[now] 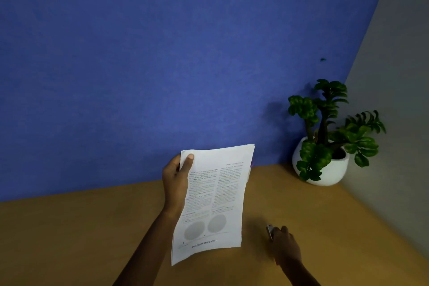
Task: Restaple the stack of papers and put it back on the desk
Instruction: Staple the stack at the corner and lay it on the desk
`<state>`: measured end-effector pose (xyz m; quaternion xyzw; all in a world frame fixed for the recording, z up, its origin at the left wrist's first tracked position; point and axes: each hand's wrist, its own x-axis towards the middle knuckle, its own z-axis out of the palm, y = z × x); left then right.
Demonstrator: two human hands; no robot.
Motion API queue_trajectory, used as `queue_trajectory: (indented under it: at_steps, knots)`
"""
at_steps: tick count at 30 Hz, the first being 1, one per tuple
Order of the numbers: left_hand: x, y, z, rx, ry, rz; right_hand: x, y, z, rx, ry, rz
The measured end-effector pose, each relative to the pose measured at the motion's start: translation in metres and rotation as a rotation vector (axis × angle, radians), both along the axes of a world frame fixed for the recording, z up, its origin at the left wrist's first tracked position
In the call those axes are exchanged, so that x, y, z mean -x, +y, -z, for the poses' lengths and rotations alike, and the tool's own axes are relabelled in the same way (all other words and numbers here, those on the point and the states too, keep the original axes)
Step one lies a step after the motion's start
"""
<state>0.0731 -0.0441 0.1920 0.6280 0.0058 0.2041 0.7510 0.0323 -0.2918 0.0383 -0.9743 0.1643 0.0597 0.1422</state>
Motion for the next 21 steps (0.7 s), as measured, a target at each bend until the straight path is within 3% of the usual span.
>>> queue_trajectory:
  at_steps: [21]
  knots:
    - [-0.006, -0.003, 0.005, -0.023, -0.013, 0.017, -0.015, 0.003, 0.020, 0.065, -0.037, -0.002]
